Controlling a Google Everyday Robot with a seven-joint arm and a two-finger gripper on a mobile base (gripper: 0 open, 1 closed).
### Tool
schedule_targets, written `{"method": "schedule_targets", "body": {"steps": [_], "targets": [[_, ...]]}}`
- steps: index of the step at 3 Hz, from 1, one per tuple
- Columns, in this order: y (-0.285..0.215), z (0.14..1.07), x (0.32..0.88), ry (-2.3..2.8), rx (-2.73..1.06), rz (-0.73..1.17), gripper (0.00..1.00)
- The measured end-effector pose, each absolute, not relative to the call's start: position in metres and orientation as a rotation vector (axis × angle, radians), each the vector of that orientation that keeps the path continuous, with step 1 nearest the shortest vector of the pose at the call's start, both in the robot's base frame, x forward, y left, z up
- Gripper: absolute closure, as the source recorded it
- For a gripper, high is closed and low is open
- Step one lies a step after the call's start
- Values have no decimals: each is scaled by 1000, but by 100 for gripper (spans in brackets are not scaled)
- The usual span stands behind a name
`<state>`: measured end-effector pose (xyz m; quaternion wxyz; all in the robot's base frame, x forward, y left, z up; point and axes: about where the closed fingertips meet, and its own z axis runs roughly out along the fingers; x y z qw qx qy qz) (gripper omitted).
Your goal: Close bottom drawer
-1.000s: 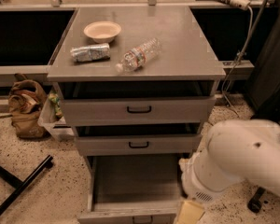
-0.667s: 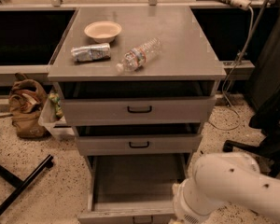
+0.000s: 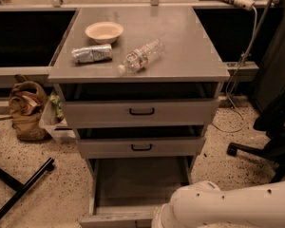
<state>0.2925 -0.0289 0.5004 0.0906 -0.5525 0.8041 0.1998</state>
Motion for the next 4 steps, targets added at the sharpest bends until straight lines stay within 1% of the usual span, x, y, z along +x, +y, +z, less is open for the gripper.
{"method": "schedule_targets", "body": {"steps": [1,2,3,4], "targets": [[-21,501,304,2369,-1592,582,0],[-21,501,304,2369,-1593,582,0],[-12,466,298,2379,-1600,640,0],[13,402,289,2373,-1627,733,0]]}}
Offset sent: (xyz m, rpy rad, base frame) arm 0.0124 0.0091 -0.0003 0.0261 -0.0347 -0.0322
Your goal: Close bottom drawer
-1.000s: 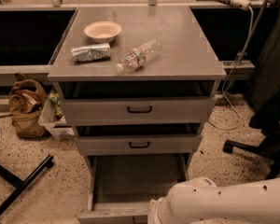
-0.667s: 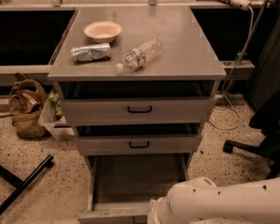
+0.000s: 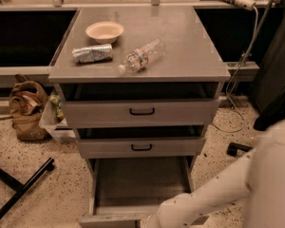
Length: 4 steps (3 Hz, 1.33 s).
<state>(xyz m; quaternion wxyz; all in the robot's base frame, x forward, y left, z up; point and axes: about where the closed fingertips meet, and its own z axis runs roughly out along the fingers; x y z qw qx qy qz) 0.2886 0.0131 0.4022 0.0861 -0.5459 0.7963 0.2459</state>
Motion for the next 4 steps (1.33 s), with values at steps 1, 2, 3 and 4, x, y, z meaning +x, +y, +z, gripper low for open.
{"method": "schedule_targets", "body": {"steps": [1,2,3,4], "targets": [[49,348,276,2348,-1644,847,0],[81,305,259,2325,-1637,963,0],[100,269,242,2333,-1623,1073,0],[102,263,235,2348,-1614,1094,0]]}}
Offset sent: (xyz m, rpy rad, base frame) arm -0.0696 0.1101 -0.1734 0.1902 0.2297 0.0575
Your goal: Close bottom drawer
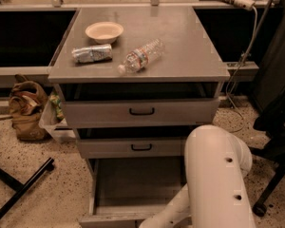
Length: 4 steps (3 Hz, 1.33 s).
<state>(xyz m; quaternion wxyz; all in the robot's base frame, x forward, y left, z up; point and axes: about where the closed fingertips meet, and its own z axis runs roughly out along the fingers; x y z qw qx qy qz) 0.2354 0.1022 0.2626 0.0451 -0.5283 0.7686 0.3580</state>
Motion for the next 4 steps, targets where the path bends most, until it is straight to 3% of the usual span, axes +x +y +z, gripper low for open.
{"method": "schedule_targets", "body": {"steps": [2,4], "targets": [[129,237,243,2096,-1548,1254,0],[100,190,261,2025,-1319,1354,0]]}}
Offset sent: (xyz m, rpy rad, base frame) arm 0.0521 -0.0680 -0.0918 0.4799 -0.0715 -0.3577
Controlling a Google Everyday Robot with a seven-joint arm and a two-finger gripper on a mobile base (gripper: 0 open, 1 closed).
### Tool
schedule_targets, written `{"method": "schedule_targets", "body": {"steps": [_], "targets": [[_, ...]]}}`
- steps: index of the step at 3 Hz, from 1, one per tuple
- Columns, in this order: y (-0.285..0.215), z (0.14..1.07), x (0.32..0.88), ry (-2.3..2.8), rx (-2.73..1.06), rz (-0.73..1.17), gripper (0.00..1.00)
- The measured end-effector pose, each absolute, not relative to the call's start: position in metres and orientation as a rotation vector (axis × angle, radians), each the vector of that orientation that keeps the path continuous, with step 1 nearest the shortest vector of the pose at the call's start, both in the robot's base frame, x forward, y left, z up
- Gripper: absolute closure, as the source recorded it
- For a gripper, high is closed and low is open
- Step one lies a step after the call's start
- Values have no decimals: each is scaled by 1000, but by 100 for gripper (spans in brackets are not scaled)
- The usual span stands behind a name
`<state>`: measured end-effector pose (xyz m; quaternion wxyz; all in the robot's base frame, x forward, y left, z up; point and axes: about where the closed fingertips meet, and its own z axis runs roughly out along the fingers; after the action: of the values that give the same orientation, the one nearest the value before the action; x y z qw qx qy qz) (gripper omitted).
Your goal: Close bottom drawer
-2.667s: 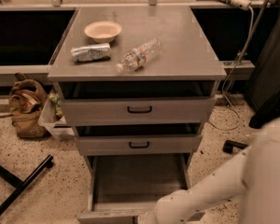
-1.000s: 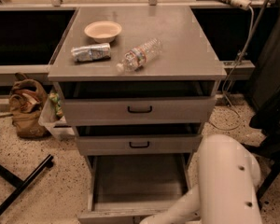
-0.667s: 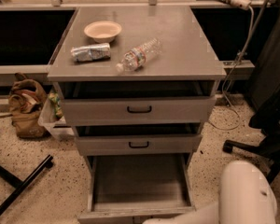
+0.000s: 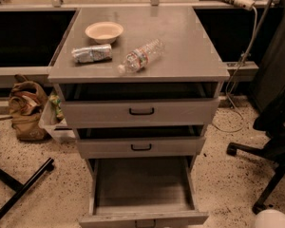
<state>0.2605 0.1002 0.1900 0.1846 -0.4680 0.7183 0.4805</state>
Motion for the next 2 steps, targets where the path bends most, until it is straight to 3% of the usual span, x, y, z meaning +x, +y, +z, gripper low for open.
{"method": "schedule_targets", "body": {"steps": [2], "targets": [[103,196,274,1995,-1308,1305,0]]}}
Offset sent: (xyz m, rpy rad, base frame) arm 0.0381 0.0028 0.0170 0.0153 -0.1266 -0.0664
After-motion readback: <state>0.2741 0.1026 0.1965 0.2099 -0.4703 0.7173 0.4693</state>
